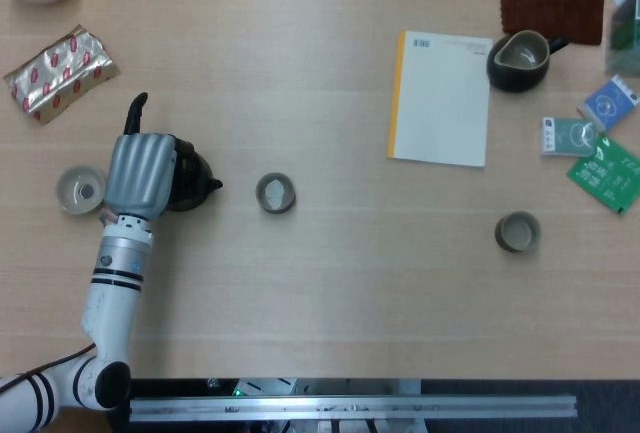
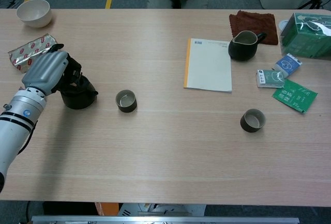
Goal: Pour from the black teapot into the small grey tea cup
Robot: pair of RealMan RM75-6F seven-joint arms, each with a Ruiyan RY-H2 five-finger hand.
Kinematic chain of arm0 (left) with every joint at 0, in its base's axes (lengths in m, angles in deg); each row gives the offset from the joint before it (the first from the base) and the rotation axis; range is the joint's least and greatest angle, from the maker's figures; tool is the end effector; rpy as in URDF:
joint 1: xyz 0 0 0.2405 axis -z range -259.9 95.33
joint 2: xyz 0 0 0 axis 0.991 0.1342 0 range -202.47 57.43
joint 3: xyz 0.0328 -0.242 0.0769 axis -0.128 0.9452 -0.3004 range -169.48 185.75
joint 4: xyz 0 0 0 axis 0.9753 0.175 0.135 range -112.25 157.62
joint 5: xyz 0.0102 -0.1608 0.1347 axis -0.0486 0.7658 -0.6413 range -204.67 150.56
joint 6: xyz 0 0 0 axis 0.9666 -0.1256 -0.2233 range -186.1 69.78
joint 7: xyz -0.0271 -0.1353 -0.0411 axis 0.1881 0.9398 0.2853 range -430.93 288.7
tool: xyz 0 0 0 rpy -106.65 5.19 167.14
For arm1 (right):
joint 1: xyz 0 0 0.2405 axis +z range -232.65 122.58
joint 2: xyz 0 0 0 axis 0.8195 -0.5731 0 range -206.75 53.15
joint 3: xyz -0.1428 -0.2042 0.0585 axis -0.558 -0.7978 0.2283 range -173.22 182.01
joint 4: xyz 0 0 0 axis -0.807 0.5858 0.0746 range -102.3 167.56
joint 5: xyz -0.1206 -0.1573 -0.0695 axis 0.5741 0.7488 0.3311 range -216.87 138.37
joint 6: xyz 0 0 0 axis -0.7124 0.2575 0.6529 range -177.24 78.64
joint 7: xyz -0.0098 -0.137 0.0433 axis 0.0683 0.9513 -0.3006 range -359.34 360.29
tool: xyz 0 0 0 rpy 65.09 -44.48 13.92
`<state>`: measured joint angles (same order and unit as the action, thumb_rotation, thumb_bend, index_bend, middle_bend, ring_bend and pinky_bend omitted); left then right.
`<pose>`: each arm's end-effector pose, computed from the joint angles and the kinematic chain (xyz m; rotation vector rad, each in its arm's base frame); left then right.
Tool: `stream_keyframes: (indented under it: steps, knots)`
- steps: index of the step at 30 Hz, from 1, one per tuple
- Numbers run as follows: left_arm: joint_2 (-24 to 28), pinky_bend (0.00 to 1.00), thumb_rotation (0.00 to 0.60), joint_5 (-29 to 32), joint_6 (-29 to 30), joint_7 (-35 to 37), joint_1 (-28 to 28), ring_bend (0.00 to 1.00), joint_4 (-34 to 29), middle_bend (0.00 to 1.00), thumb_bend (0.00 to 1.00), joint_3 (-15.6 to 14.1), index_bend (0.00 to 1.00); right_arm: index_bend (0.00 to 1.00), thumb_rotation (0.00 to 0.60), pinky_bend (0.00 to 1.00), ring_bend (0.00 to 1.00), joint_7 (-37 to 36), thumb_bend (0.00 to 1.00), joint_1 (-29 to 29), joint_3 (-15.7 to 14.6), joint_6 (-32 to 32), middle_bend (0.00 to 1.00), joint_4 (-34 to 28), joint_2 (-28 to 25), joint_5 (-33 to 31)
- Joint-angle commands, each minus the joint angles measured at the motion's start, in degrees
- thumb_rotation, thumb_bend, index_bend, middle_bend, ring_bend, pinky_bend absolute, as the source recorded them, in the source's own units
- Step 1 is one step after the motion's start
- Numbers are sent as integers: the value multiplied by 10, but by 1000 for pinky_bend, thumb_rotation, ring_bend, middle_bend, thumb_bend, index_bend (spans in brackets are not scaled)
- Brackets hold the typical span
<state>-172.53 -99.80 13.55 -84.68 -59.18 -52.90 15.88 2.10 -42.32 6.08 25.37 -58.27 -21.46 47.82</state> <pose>-0.2270 0.2722 -0.0359 -1.5072 -1.0714 -0.9848 -0.3112 -0.2198 0.1873 1.6183 -0.7808 0.7215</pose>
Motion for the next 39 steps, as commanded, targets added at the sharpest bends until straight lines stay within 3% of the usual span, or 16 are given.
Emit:
stream_keyframes:
  steps: [1, 19, 31, 39]
  knots:
    - [-2, 13, 600, -1, 0, 3, -1, 671, 4, 856, 271, 0, 829, 73, 600, 128, 80, 0, 313, 0, 0, -1, 142, 0, 0, 0]
    - [-2, 13, 600, 14, -13, 14, -10, 569, 13, 749, 271, 1, 771, 73, 600, 128, 80, 1, 313, -2, 0, 2, 142, -5, -1, 1]
    - [20, 13, 600, 37, -27, -12, -13, 480, -24, 658, 271, 3, 673, 72, 600, 128, 80, -3, 313, -6, 0, 8, 142, -6, -2, 3]
    - [42, 13, 506, 48, -30, -22, -14, 390, -64, 575, 271, 8, 576, 72, 600, 128, 80, -5, 313, -5, 1, 8, 142, -5, -1, 5]
